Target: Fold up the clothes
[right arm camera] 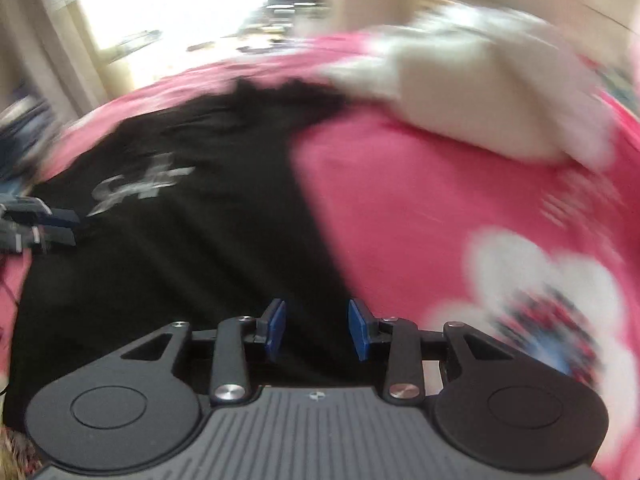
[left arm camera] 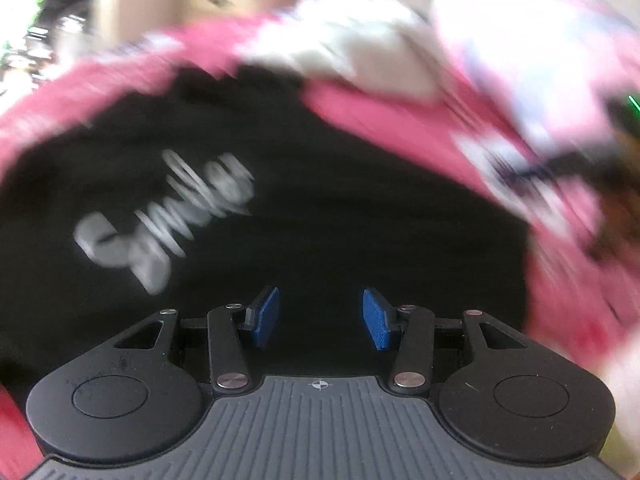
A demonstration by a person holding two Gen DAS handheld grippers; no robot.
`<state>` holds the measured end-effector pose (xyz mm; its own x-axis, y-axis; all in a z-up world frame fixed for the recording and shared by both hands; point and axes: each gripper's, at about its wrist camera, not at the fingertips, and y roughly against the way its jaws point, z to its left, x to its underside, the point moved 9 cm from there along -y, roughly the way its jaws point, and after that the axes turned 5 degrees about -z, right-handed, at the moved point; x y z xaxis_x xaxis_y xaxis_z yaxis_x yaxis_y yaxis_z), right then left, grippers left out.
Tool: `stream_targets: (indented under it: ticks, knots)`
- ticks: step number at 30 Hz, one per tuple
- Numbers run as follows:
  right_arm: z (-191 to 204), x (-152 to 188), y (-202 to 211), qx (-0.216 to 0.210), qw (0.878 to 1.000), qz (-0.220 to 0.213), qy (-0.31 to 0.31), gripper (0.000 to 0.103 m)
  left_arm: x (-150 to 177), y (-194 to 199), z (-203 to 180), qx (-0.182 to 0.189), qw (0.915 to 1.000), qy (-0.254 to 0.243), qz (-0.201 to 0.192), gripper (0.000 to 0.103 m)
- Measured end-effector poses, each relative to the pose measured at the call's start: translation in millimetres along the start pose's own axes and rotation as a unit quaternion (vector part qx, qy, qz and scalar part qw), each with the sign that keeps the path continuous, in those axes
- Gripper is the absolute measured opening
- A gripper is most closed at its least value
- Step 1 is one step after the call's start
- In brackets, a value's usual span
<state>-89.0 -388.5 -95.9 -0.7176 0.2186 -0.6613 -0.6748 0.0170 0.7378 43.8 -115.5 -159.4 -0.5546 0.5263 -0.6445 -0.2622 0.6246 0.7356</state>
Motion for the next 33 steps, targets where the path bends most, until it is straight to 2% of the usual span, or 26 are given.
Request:
stream_targets:
  ticks: [1, 3, 5, 6, 9, 11, 13, 14, 18, 20, 22, 24, 28, 30, 33]
  knots:
    - [16, -5, -10, -0.018, 1.000, -0.001, 0.017, 0.038, 15, 5, -10, 0.014, 0.9997, -0.004, 0.018, 0.046]
    - [33, 1, -30, -0.027, 0.999, 0.021, 0.030, 0.037, 46, 16, -31, 0.043, 0.9976, -0.013, 0.053, 0.046]
    - [33, 32, -43, -0.013, 0.997, 0.071, 0.023, 0.037, 76, 27, -52, 0.071, 0.9934, -0.021, 0.087, 0.046]
    - [34, 53, -41, -0.003, 0.996, 0.087, 0.022, 0.037, 89, 36, -57, 0.067, 0.9936, -0.032, 0.085, 0.046]
    - [36, 90, -8, 0.009, 0.997, 0.076, 0.018, 0.037, 114, 55, -68, 0.071, 0.9913, -0.022, 0.109, 0.051]
    - [34, 105, 9, 0.012, 0.995, 0.099, -0.001, 0.035, 129, 62, -73, 0.084, 0.9872, -0.005, 0.135, 0.051]
    - [30, 105, 22, 0.022, 0.993, 0.118, -0.008, 0.030, 136, 69, -75, 0.087, 0.9865, -0.003, 0.139, 0.051]
    - [32, 97, 27, 0.020, 0.993, 0.114, -0.007, 0.029, 138, 71, -77, 0.088, 0.9863, -0.003, 0.139, 0.051]
    - [65, 33, 21, -0.028, 0.999, 0.029, 0.029, 0.029, 137, 67, -78, 0.087, 0.9856, 0.000, 0.145, 0.054]
    - [93, 14, -3, -0.066, 0.997, 0.016, 0.041, 0.029, 137, 68, -79, 0.084, 0.9857, -0.002, 0.146, 0.055]
    - [115, 21, -26, -0.097, 0.993, 0.030, 0.058, 0.029, 137, 73, -79, 0.084, 0.9853, 0.006, 0.148, 0.055]
    - [123, 54, -39, -0.110, 0.987, 0.084, 0.080, 0.029, 140, 81, -76, 0.081, 0.9850, 0.021, 0.150, 0.054]
    - [121, 24, -37, -0.114, 0.988, 0.063, 0.080, 0.030, 126, 105, -45, 0.053, 0.9870, 0.082, 0.128, 0.054]
    - [120, 9, -35, -0.116, 0.989, 0.052, 0.080, 0.030, 106, 119, -23, 0.051, 0.9869, 0.115, 0.102, 0.054]
    - [118, -13, -33, -0.119, 0.989, 0.035, 0.080, 0.030, 63, 129, 18, 0.031, 0.9888, 0.138, 0.049, 0.054]
